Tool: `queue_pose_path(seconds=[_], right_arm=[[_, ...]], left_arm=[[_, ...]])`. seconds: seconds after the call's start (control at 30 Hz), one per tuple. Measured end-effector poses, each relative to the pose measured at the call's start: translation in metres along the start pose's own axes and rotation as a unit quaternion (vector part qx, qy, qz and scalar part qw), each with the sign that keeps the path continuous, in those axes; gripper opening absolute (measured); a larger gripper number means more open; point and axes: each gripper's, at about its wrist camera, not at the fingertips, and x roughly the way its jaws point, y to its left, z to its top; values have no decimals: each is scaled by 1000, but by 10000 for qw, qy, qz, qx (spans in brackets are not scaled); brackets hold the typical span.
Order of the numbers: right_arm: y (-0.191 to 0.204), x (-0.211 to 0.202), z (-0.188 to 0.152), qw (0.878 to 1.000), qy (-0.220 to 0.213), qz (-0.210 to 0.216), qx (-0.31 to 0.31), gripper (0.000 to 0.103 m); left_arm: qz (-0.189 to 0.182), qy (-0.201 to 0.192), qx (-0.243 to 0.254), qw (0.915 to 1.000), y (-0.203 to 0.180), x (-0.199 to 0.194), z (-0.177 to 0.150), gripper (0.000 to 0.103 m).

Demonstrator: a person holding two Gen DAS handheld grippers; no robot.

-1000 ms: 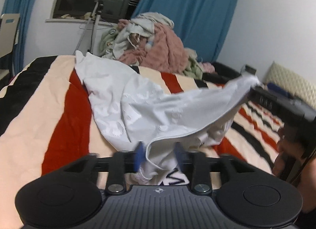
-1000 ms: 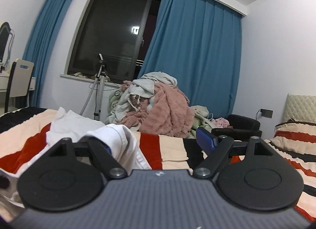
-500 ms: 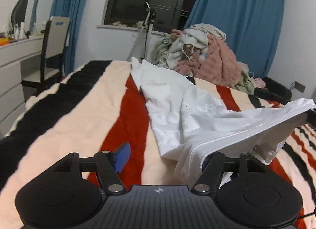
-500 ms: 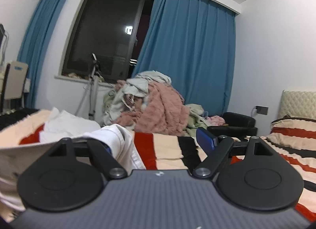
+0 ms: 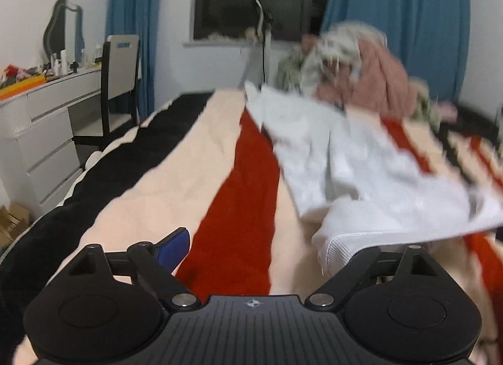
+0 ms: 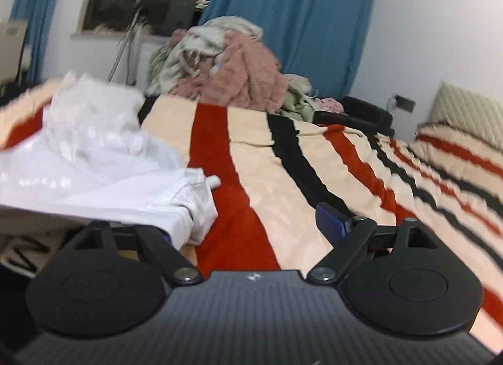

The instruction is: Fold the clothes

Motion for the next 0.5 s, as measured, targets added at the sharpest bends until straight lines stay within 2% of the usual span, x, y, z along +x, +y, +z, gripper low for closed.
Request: queue_pose_path(seconds=[0.07, 0.17, 0.27, 0.3, 0.37, 0.5], right_arm=[[-7, -14, 10, 9992, -235, -41, 331, 86], [-15, -42, 40, 9952, -814, -130, 525, 86], [-25, -68, 90, 9908, -1211, -78, 598, 85], [-29, -77, 109, 9891, -1323, -19, 644, 85], [-38, -100, 150, 9841, -1620, 108, 714, 85], [-50, -156, 232, 9713, -2271, 340, 624, 85]], left_arm=[[-34, -307, -2, 9995, -2, -12, 5, 90], [-6, -924, 84, 9957, -6, -37, 24, 90], [-76, -1697, 106, 9854, -6, -71, 56, 90], [-28, -1906, 149, 9816, -6, -85, 74, 90], [-94, -2124, -107, 9771, -2, -114, 112, 90], [-10, -2412, -872, 9665, 5, -178, 194, 90]])
